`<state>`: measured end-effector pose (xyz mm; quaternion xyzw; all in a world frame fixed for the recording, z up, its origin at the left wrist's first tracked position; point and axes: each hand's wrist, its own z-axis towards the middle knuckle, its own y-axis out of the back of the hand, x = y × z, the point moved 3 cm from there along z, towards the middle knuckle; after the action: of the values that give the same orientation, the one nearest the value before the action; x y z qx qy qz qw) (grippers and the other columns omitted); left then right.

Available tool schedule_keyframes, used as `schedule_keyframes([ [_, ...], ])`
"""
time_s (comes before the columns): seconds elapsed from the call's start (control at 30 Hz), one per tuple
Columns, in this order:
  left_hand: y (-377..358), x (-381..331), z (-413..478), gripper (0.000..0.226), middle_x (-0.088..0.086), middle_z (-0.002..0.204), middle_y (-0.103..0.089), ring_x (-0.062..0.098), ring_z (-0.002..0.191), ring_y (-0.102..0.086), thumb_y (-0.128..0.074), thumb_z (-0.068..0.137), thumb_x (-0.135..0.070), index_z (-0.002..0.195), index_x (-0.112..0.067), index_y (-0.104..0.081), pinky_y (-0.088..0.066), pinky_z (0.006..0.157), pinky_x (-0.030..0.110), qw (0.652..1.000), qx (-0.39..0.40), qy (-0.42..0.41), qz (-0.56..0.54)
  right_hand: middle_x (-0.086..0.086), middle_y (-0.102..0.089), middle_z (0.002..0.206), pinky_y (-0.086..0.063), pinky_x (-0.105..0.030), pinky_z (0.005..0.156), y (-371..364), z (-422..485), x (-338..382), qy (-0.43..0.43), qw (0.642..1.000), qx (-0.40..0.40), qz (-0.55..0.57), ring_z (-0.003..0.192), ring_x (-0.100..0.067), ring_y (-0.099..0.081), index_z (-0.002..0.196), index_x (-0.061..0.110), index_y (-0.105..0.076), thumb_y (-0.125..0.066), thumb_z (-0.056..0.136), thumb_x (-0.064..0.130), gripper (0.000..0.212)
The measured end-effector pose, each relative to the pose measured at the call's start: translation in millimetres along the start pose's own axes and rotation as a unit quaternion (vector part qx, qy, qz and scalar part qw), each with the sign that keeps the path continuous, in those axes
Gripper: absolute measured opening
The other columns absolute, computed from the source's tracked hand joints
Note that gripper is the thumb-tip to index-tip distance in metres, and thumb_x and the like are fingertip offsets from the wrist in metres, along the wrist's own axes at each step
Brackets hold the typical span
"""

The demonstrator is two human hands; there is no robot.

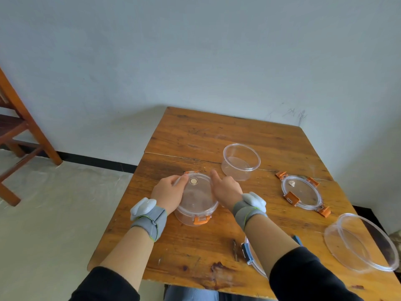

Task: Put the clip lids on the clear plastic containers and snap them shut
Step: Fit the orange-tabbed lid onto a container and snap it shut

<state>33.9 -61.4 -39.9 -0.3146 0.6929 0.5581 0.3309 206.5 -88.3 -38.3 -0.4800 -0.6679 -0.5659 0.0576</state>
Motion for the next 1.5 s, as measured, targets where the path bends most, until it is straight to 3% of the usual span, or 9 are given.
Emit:
schedule_keyframes([
  [0.1,-2,1,0,0.033,0.001,0.093,-0.072,0.024,0.092,-0.063,-0.042,0.093,-0.053,0.086,-0.031,-0.066,-0.053,0.086,0.038,1.000,-0.010,-0.002,-0.011,-0.012,-0.066,0.088,-0.050,-0.036,0.075,0,-1,-2,-0.002,1.000,0.019,0.018,0.083,-0.030,-0.064,0.100,0.004,-0.063,-0.030,0.089,0.065,0.070],
  [0.23,0,2,-1,0.044,0.004,0.086,-0.073,0.026,0.087,-0.064,-0.044,0.091,-0.055,0.082,-0.021,-0.071,-0.054,0.081,0.039,0.999,-0.032,0.010,0.002,-0.010,-0.064,0.103,-0.049,-0.041,0.083,12,-7,6,0.136,0.985,-0.087,-0.061,0.095,-0.031,-0.059,0.099,0.009,-0.059,-0.039,0.093,0.053,0.049],
  [0.33,0,1,2,0.044,0.005,0.086,-0.073,0.027,0.086,-0.064,-0.044,0.091,-0.054,0.079,-0.020,-0.071,-0.054,0.081,0.039,0.999,-0.030,0.011,0.011,-0.005,-0.065,0.089,-0.053,-0.040,0.078,15,-14,6,0.194,0.977,-0.064,-0.060,0.084,-0.025,-0.060,0.094,0.009,-0.062,-0.047,0.092,0.046,0.040],
  [0.47,-1,-2,7,0.050,0.005,0.083,-0.074,0.025,0.085,-0.065,-0.048,0.088,-0.056,0.082,-0.015,-0.076,-0.051,0.078,0.036,1.000,-0.013,0.008,0.009,-0.003,-0.054,0.069,-0.044,-0.036,0.064,9,-11,-13,0.146,0.988,0.038,0.021,0.065,-0.017,-0.050,0.089,0.000,-0.064,-0.048,0.093,0.051,0.054],
  [0.63,0,-5,10,0.041,0.001,0.089,-0.074,0.023,0.091,-0.065,-0.049,0.090,-0.051,0.086,-0.020,-0.075,-0.051,0.084,0.037,1.000,0.014,-0.019,0.010,-0.005,-0.061,0.072,-0.061,-0.038,0.065,15,-5,-23,0.112,0.988,0.046,0.094,0.064,-0.015,-0.058,0.099,0.002,-0.068,-0.062,0.085,0.055,0.055],
  [0.83,1,-12,6,0.037,-0.004,0.126,-0.063,0.017,0.120,-0.055,-0.047,0.096,-0.038,0.127,-0.022,-0.062,-0.040,0.092,0.026,0.995,0.057,-0.025,-0.072,-0.004,-0.057,0.067,-0.052,-0.026,0.049,16,-12,-20,0.081,0.983,0.121,0.113,0.052,-0.014,-0.054,0.098,0.003,-0.058,-0.056,0.092,0.050,0.047],
  [1.0,-1,-8,4,0.038,0.001,0.103,-0.071,0.020,0.099,-0.062,-0.048,0.093,-0.046,0.106,-0.019,-0.071,-0.046,0.082,0.031,0.999,0.026,-0.009,-0.029,-0.004,-0.053,0.069,-0.049,-0.028,0.054,13,-16,-26,0.071,0.967,0.158,0.189,0.055,-0.015,-0.049,0.095,0.009,-0.055,-0.051,0.095,0.048,0.040],
  [1.27,19,-10,-15,0.038,0.007,0.106,-0.060,0.023,0.094,-0.058,-0.054,0.086,-0.048,0.105,-0.018,-0.067,-0.046,0.072,0.031,0.975,-0.164,-0.083,0.121,-0.001,-0.064,0.094,-0.050,-0.029,0.072,27,-23,-22,0.156,0.983,-0.097,0.016,0.086,-0.017,-0.060,0.100,0.014,-0.063,-0.066,0.082,0.049,0.040],
  [1.5,23,-7,-26,0.047,0.003,0.050,-0.057,0.019,0.050,-0.055,-0.057,0.088,-0.046,0.056,-0.013,-0.064,-0.035,0.045,0.024,0.962,-0.131,-0.090,0.223,-0.014,-0.072,0.078,-0.060,-0.041,0.069,26,-36,-8,0.146,0.982,-0.110,-0.046,0.075,-0.030,-0.068,0.082,0.001,-0.073,-0.063,0.087,0.036,0.036],
])
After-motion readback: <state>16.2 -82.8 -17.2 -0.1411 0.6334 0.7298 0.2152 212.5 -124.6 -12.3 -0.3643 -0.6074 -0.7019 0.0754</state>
